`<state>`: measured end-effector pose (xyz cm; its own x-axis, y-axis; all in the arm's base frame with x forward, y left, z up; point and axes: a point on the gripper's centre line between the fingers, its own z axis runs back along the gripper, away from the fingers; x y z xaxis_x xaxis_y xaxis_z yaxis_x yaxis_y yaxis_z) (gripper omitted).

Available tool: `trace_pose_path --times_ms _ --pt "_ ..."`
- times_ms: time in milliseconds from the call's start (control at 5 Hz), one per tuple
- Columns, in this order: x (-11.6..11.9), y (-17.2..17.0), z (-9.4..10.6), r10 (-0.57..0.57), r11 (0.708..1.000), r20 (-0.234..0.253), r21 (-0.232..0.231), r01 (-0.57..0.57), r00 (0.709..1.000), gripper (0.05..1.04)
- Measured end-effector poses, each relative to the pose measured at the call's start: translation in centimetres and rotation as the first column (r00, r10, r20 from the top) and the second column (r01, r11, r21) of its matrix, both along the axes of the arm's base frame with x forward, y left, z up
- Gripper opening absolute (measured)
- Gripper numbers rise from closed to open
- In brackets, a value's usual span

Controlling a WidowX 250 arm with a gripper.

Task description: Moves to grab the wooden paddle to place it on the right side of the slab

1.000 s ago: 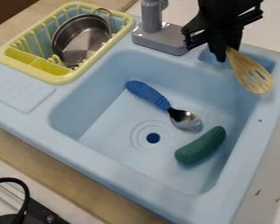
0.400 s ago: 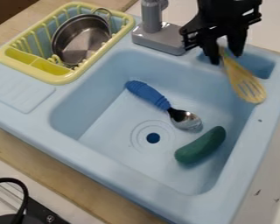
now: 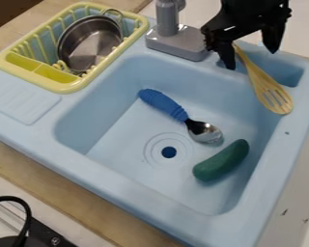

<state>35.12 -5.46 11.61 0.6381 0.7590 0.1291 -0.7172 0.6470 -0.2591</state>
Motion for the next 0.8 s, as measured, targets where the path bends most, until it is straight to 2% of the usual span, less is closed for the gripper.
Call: trace_pose_path --times_ms 200,400,600,800 --pt "-0.7 -0.2 0.5 -0.008 1.0 -0.026 0.025 0.009 1.0 0.989" --pt "-1.3 0.1 0.9 -0.016 0.996 -0.071 0.089 0.022 0.997 0.99" --pt "-2.2 0.6 1.8 -0.027 0.99 -0.091 0.136 0.039 0.995 0.99" --pt "-4.2 1.0 2.0 -0.032 0.989 -0.068 0.142 0.042 0.997 0.99"
